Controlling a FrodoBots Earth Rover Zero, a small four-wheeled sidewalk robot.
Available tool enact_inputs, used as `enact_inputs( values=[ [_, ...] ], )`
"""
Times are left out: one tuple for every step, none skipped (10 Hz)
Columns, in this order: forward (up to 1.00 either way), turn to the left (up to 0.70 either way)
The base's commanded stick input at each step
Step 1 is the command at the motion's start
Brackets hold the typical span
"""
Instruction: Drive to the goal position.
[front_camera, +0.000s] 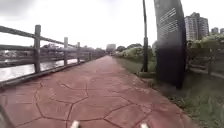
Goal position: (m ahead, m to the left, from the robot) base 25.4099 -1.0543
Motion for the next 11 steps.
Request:
enact_inputs(
  values=[
    [0.70, 0.32],
    [0.70, 0.10],
    [0.70, -0.01],
    [0.70, 0.00],
    [0.70, 0.00],
    [0.70, 0.00],
    [0.70, 0.00],
    [0.70, 0.00],
    [0.70, 0.00],
    [0.70, 0.00],
    [0.70, 0.00]
  ],
)
